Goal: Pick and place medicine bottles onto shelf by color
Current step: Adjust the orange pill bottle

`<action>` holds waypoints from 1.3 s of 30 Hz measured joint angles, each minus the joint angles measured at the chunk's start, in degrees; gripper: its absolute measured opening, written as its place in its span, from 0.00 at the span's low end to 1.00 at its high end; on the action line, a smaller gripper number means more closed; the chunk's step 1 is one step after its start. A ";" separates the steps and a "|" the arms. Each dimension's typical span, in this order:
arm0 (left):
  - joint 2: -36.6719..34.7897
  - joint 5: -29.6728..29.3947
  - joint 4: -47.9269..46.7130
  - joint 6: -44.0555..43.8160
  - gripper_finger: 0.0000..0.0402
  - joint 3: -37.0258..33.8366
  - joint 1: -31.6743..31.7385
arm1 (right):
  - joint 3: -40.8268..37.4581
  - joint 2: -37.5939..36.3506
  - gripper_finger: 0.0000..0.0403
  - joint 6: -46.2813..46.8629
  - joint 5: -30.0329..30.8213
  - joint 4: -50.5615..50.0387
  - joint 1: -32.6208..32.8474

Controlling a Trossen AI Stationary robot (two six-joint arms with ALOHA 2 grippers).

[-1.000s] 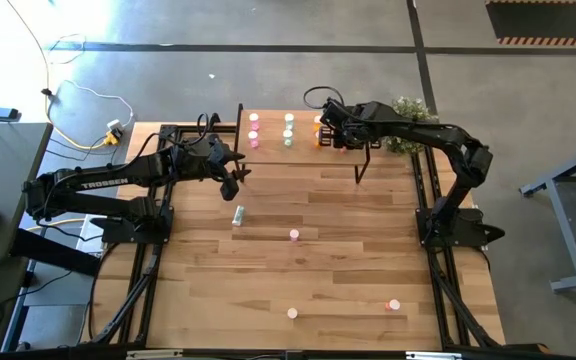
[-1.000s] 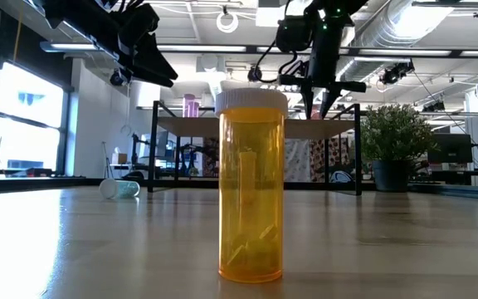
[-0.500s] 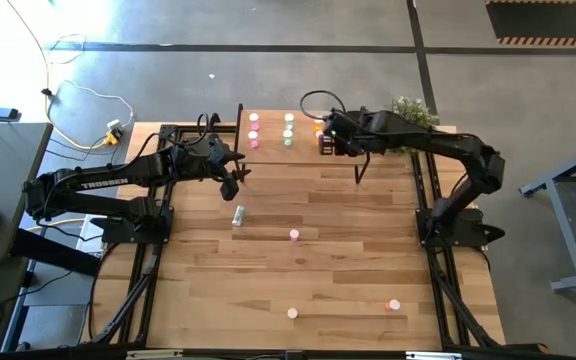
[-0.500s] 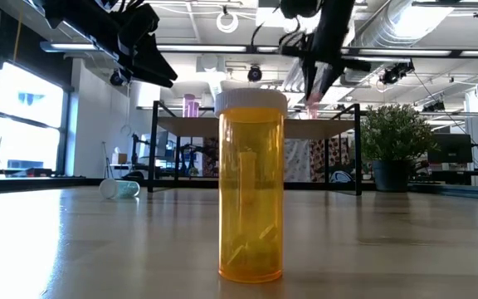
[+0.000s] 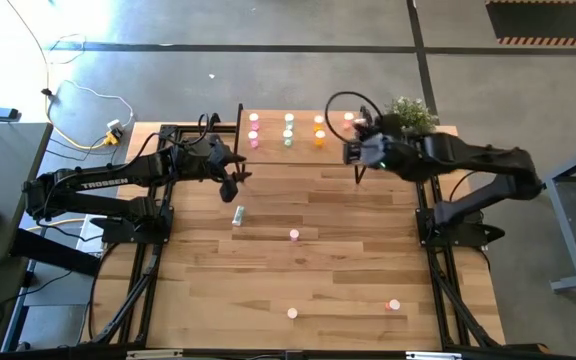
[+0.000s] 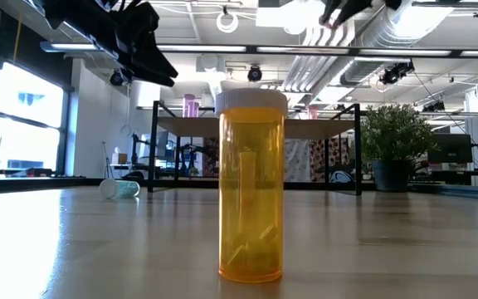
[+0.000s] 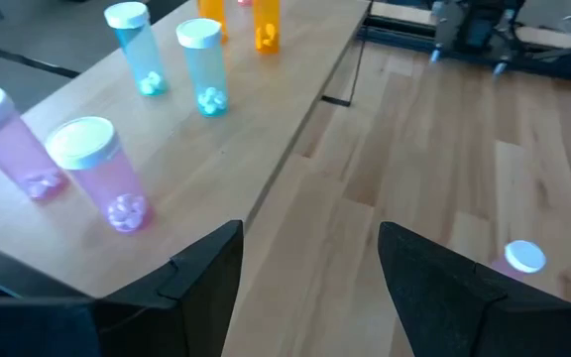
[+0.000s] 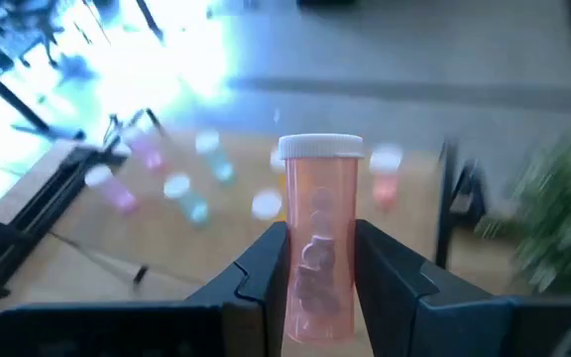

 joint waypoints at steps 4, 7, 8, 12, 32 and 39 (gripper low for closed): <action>0.00 1.27 0.05 -0.16 0.56 0.00 -0.01 | 0.00 -0.52 0.22 -2.09 14.35 -0.49 7.36; 0.00 1.62 0.05 -0.62 0.56 0.00 0.00 | 0.00 0.93 0.22 3.01 23.18 -4.76 11.95; 0.00 1.62 0.04 -0.64 0.56 0.00 0.00 | 0.00 1.79 0.22 6.03 25.35 -7.18 13.28; 0.00 1.64 0.05 -0.60 0.56 0.00 0.00 | 0.00 6.31 0.22 20.63 32.52 -17.61 16.96; -0.33 9.91 2.82 0.26 0.56 0.17 0.00 | 0.00 20.38 0.22 39.93 37.19 -22.74 20.15; -0.42 16.47 3.07 3.22 0.56 6.89 -0.02 | 0.00 20.38 0.22 39.89 36.15 -20.13 24.11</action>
